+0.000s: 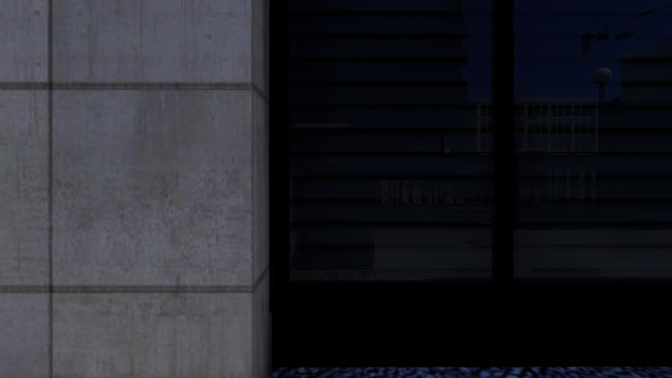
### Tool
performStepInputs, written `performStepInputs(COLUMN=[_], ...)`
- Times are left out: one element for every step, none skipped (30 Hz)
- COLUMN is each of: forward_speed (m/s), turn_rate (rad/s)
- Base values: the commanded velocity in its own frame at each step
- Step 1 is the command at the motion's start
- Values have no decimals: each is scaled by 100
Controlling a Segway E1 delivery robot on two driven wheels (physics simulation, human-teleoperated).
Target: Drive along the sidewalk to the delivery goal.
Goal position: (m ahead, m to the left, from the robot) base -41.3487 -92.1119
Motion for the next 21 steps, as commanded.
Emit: performStepInputs(forward_speed=[0, 0, 0, 0, 0, 0, 0, 0, 0, 0, 0, 0, 0, 0, 0, 0, 0, 0, 0, 0, 0], turn_rate=[0, 0, 0, 0, 0, 0, 0, 0, 0, 0, 0, 0, 0, 0, 0, 0, 0, 0, 0, 0, 0])
